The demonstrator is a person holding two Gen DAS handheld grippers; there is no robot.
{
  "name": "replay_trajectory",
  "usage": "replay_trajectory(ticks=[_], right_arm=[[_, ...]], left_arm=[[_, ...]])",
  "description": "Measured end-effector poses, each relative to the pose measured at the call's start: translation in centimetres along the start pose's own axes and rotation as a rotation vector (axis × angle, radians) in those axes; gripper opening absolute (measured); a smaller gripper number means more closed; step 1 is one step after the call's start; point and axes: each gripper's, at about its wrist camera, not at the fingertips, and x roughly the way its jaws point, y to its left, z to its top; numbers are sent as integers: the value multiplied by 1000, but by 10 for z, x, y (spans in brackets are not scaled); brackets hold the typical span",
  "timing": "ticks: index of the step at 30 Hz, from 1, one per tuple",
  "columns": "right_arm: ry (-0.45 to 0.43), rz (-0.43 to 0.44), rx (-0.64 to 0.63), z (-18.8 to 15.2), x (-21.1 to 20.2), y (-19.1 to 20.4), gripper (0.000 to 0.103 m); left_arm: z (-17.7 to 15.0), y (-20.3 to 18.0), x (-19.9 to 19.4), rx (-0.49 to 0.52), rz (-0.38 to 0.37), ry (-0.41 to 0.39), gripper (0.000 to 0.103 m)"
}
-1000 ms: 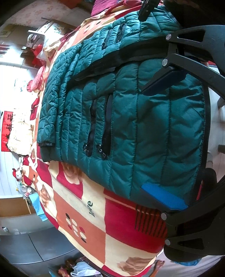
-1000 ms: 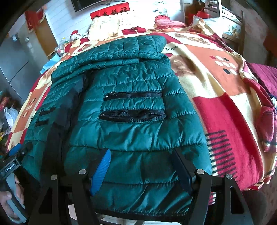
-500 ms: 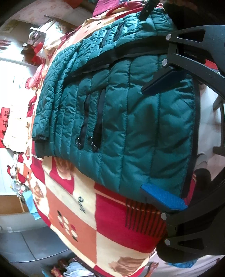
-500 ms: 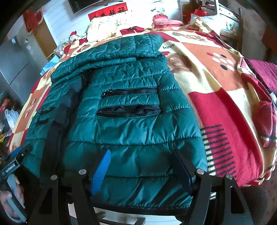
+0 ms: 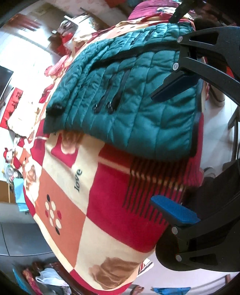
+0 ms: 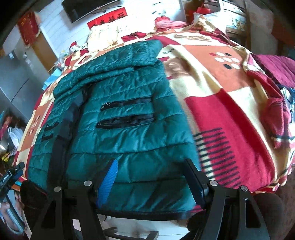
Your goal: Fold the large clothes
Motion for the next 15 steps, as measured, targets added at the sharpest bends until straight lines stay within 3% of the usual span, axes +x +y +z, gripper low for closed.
replay_trajectory(ticks=[8,15], right_arm=[[2,29,142,5,-1,-50,70],[30,92,155,3,9,-60,70]], left_arm=[[-9,-4,28,-10,-81,124,102],[-13,-19,36,41,-82,146,102]])
